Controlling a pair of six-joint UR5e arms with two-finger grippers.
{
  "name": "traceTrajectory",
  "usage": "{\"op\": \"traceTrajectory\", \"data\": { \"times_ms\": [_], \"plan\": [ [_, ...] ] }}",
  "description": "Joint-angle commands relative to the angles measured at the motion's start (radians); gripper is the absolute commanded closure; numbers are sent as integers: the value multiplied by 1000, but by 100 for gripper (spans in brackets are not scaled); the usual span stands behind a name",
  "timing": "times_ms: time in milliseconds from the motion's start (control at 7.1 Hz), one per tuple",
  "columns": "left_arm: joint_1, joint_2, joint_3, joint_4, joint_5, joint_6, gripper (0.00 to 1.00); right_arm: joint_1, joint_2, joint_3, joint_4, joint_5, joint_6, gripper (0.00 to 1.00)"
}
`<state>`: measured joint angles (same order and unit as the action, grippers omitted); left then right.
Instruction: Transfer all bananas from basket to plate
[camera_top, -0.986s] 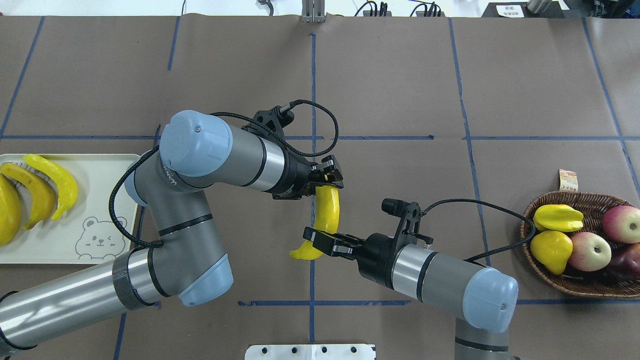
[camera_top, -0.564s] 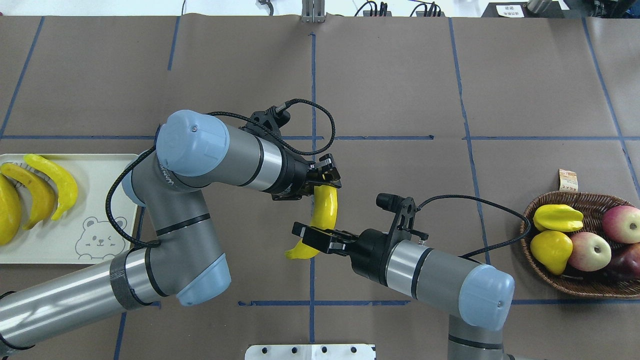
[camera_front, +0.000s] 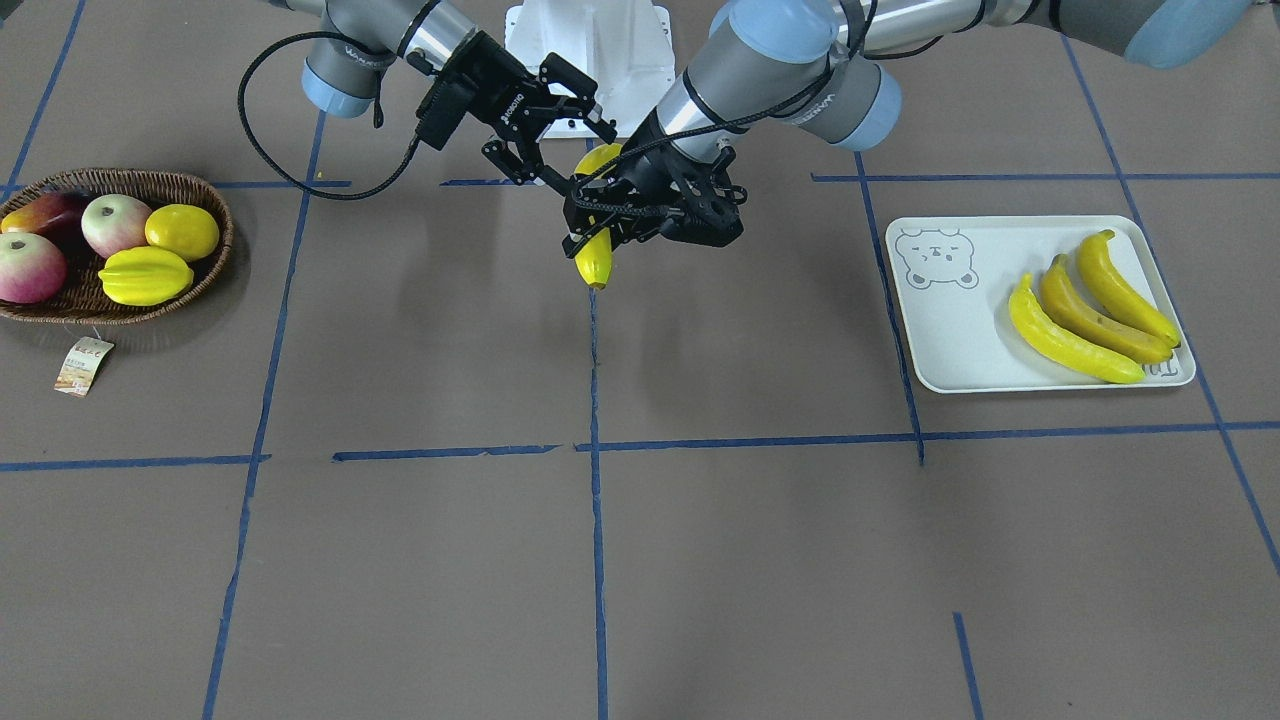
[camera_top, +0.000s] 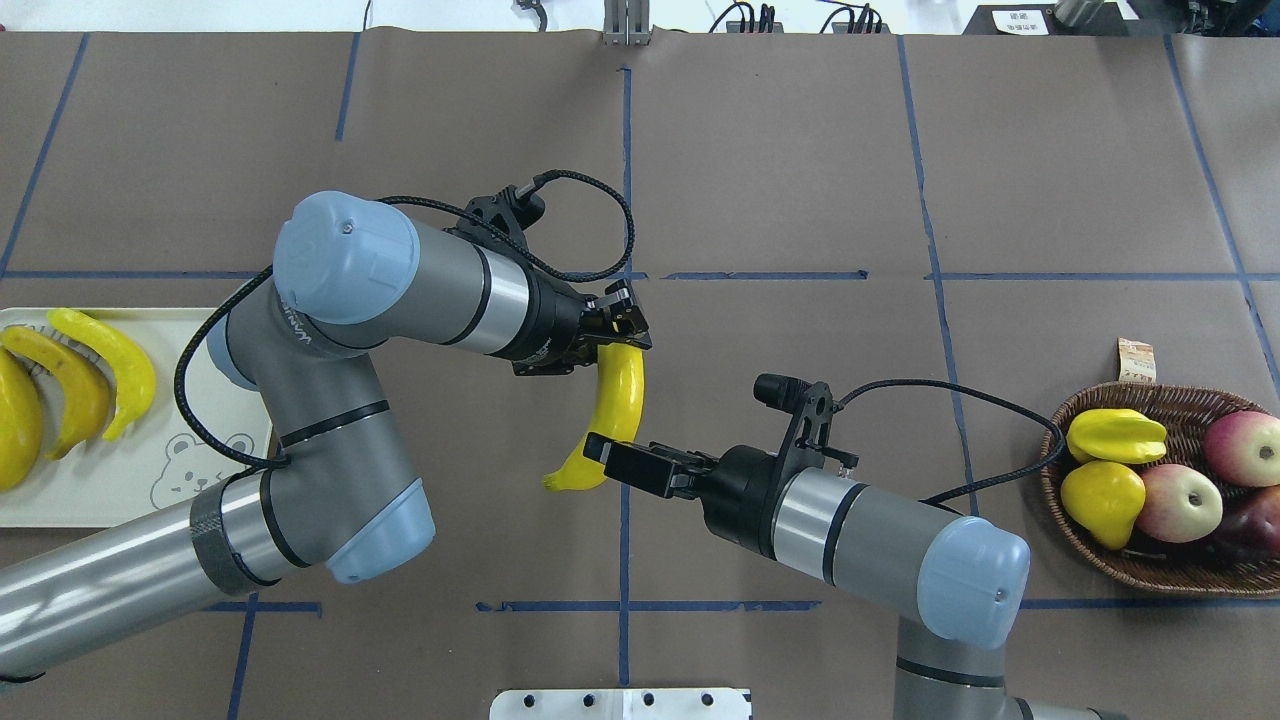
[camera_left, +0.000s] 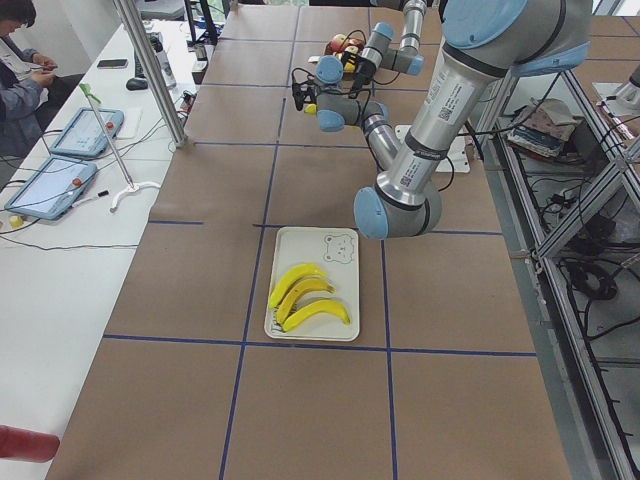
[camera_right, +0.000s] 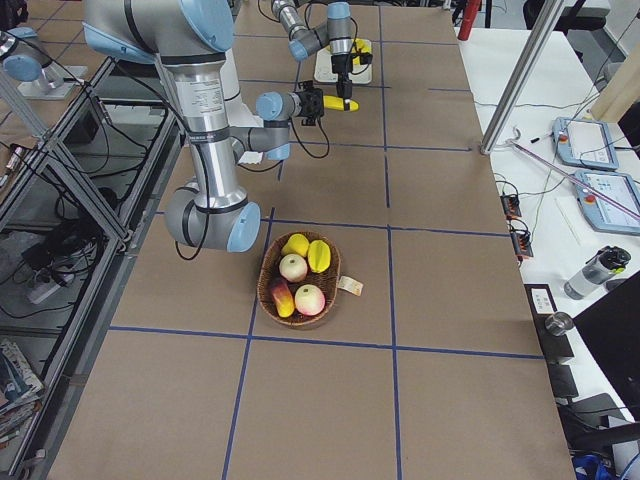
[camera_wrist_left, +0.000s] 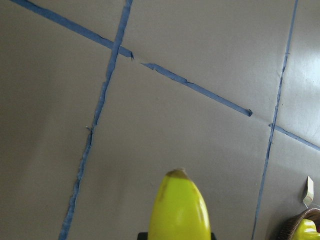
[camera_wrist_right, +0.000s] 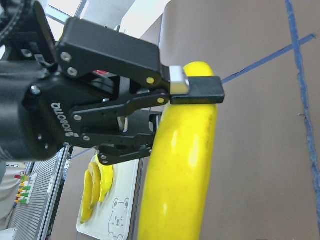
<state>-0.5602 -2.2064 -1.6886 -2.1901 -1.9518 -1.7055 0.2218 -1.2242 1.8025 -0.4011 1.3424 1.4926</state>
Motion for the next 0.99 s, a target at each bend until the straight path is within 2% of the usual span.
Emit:
{"op": "traceTrajectory", "data": {
  "times_ms": [0,282,564,705,845],
  "plan": [
    [-39,14,1,4,-1,0,100,14,-8,2,-13,7,0,1],
    [-88,39,1,29,7,-23,100,65,-9,56,-173,111,0,1],
    [-170,123,-43,111,13,-88,100,156,-11,170,-440,286,0,1],
    [-197,152,-69,229,13,-88,100,254,-9,217,-596,429,-5,1],
    [-216,155,-119,424,16,-86,100,371,-12,227,-720,581,-17,0]
  ]
}}
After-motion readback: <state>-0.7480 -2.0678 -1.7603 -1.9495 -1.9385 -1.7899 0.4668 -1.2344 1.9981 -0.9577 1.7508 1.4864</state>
